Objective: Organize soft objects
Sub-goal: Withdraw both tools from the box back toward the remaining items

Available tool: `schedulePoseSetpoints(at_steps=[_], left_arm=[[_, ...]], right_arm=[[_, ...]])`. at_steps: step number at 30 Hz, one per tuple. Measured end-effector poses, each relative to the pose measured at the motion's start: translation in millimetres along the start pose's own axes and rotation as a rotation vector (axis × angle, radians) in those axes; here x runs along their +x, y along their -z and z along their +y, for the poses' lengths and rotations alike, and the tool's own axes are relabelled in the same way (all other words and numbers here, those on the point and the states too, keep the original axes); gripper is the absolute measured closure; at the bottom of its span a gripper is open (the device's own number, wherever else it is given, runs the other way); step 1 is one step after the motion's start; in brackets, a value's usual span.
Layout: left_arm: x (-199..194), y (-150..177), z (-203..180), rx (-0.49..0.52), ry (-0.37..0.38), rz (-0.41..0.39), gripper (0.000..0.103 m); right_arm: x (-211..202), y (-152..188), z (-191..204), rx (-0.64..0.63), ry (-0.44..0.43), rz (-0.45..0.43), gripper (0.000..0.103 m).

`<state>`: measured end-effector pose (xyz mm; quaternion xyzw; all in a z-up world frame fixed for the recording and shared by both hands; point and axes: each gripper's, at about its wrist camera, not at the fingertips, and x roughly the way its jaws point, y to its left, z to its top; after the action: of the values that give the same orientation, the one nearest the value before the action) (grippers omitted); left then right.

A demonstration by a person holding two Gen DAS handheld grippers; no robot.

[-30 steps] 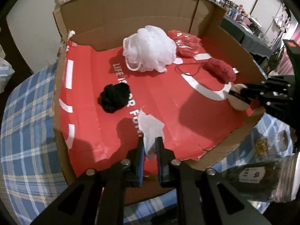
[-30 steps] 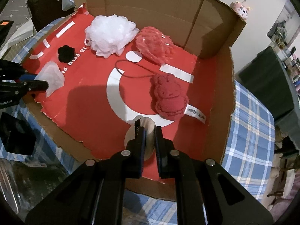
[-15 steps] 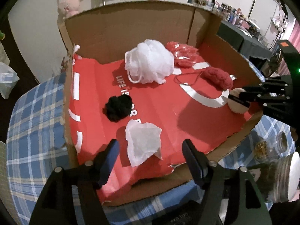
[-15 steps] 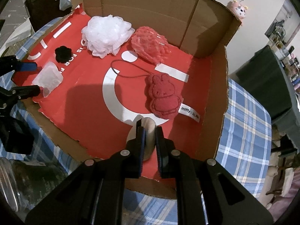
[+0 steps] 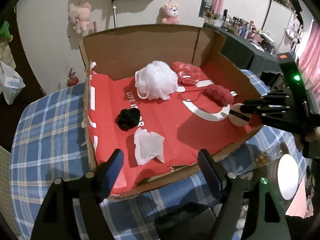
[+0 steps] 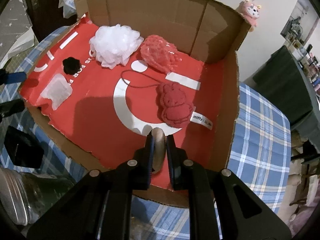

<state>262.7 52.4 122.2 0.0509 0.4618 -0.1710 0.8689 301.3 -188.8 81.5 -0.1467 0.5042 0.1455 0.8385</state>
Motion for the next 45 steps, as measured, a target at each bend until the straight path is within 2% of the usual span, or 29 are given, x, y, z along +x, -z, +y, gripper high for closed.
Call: schedulePoseSetpoints(at_steps=[3, 5, 7, 12, 17, 21, 27, 31, 39, 45], left_arm=[[-4, 0, -2, 0.002, 0.008, -0.012, 0.024], [-7, 0, -3, 0.003, 0.012, -0.018, 0.024], [-8, 1, -3, 0.005, 0.015, -0.023, 0.024], [-15, 1, -1, -0.014, 0.027, -0.038, 0.024], [-40, 7, -7, -0.031, 0.018, -0.102, 0.024], [-77, 21, -18, -0.053, 0.006, -0.212, 0.007], [-132, 55, -50, -0.025, -0.032, -0.375, 0.001], [-159, 83, -70, -0.018, -0.067, -0.481, 0.000], [-182, 136, -96, -0.047, -0.141, -0.592, 0.000], [-181, 166, -110, -0.060, -0.166, -0.620, 0.000]], right_arm=[[-4, -1, -2, 0.010, -0.008, -0.017, 0.088], [-6, -2, -3, 0.011, -0.005, -0.027, 0.075], [-8, -2, -4, 0.014, -0.006, -0.044, 0.035], [-21, 2, -1, 0.010, -0.010, -0.095, 0.034], [-61, 15, 6, 0.031, 0.038, -0.187, 0.034], [-112, 36, 18, 0.042, 0.095, -0.307, 0.034], [-192, 85, 50, 0.060, 0.164, -0.534, 0.032], [-228, 125, 71, 0.086, 0.182, -0.661, 0.022], [-243, 192, 104, 0.137, 0.197, -0.750, 0.022], [-231, 231, 113, 0.200, 0.167, -0.805, 0.022]])
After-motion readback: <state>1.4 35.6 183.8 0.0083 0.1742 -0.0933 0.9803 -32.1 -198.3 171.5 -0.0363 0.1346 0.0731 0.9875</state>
